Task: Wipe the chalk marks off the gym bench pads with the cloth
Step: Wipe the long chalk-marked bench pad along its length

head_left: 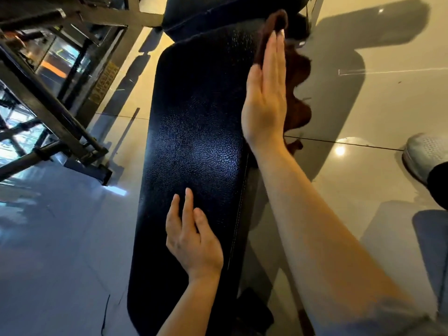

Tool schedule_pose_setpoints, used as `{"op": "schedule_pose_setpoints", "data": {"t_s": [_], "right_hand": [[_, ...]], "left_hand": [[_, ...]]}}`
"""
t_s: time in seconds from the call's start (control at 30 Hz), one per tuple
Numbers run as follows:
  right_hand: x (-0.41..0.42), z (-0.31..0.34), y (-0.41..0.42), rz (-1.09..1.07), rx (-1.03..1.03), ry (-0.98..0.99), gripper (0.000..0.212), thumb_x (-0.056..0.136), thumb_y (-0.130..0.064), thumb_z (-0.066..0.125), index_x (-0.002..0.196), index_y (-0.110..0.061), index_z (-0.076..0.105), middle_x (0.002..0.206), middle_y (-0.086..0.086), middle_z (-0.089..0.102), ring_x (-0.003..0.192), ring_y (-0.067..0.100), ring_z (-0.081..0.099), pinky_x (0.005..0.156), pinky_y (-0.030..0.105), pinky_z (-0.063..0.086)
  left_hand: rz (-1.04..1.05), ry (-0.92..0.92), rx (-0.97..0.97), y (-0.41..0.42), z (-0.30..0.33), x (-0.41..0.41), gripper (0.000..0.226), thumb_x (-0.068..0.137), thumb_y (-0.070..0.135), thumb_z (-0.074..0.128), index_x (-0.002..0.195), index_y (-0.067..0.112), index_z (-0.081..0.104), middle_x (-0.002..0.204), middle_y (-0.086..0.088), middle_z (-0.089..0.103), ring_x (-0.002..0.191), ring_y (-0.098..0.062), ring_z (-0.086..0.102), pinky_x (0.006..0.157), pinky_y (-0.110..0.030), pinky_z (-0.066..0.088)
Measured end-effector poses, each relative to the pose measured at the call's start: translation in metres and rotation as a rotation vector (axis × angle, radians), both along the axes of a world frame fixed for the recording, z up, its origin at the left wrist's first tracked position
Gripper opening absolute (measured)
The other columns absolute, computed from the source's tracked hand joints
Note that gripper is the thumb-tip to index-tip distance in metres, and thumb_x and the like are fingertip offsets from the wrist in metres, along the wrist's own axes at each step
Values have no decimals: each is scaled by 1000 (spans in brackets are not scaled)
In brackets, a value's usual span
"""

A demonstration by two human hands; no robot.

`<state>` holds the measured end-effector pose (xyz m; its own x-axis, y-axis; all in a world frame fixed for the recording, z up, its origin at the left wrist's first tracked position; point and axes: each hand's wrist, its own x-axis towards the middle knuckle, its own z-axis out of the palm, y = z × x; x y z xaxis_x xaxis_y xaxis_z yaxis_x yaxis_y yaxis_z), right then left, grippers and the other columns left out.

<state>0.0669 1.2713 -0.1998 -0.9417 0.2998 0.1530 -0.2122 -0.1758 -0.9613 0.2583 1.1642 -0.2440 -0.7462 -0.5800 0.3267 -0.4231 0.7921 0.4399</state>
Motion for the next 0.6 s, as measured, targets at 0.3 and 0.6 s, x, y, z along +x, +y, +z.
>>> {"op": "schedule_pose_setpoints", "data": {"t_s": [0.3,0.6], "right_hand": [[173,-55,-56,7,171,-15,52,106,-36,22,152,-16,9,160,-4,18,149,18,15,120,39,18],[-1,6,4,-45,-118,-17,48,102,-20,29,146,-2,35,153,11,36,144,18,27,116,17,17]], "left_hand": [[-37,16,-64,-4,-1,0,46,91,42,26,134,32,38,143,-11,48,130,-33,45,96,-59,39],[5,6,-34,2,1,0,55,90,45,24,139,30,47,147,-1,43,135,-20,37,100,-39,25]]}}
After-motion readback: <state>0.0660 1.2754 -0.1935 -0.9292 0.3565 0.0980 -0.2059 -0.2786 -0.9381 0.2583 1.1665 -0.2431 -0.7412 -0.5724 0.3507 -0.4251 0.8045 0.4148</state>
